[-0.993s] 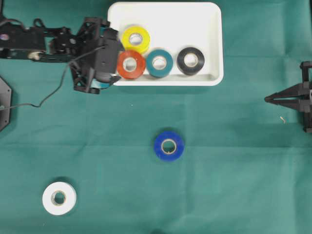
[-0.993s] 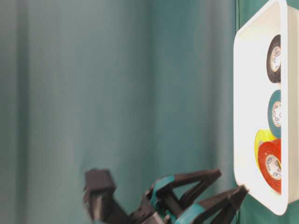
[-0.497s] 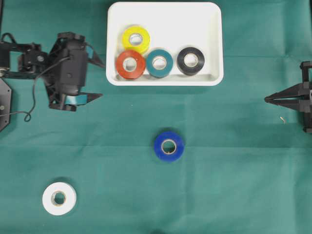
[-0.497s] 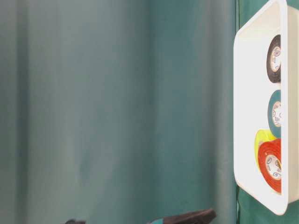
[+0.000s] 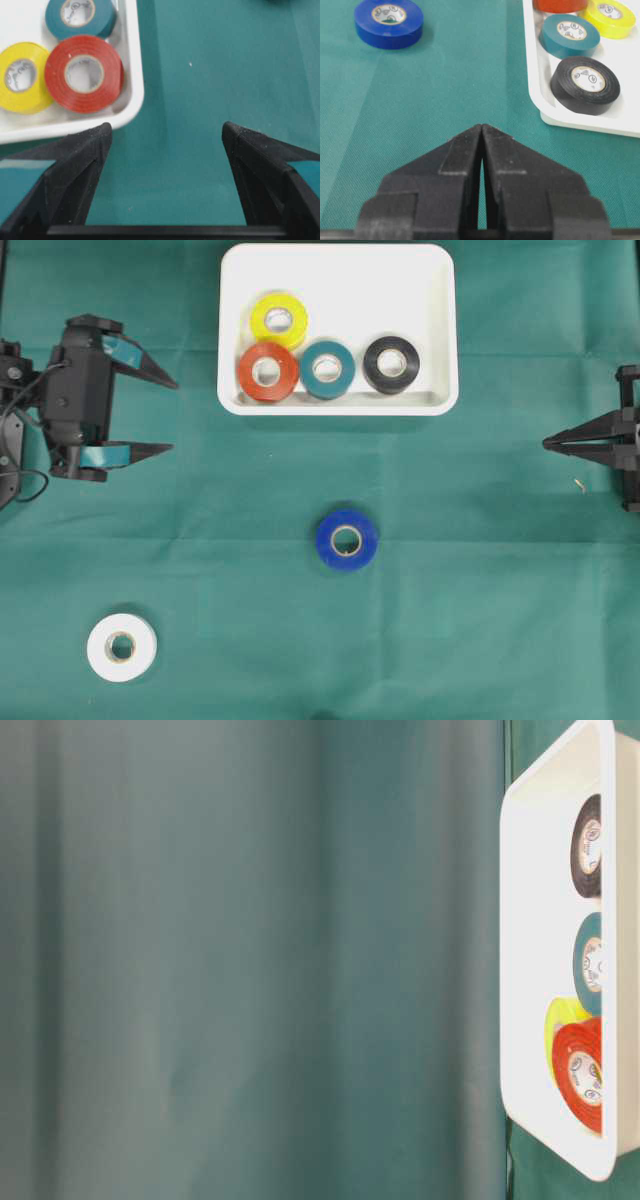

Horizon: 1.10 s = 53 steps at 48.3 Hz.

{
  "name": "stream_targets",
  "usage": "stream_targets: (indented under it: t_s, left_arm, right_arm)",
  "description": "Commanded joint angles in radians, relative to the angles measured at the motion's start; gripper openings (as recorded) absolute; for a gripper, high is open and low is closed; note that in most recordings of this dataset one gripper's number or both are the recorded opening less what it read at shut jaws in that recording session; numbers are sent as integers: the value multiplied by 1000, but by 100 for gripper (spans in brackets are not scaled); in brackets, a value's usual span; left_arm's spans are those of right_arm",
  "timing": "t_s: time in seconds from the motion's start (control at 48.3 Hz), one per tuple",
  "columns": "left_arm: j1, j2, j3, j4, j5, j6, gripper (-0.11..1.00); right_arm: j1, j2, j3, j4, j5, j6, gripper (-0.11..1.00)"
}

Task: Put the tape into the white case with the left arm.
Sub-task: 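Withdraw the left gripper back to the left side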

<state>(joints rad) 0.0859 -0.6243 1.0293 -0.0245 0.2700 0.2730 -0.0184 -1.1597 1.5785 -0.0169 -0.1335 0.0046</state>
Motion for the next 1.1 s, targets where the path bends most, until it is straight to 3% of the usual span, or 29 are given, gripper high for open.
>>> stream_targets:
  t_s: [0.0, 0.745, 1.076]
  left_arm:
    - [-12, -18, 0, -5, -5, -2, 90]
    - [-21, -20, 14, -3, -6, -2, 90]
    - [-61, 28, 3, -5, -46, -3, 90]
  right_arm:
    - [0, 6, -12, -2, -11, 2, -9]
    - [0, 6, -12, 0, -11, 2, -9]
    - [0, 6, -12, 0, -11, 2, -9]
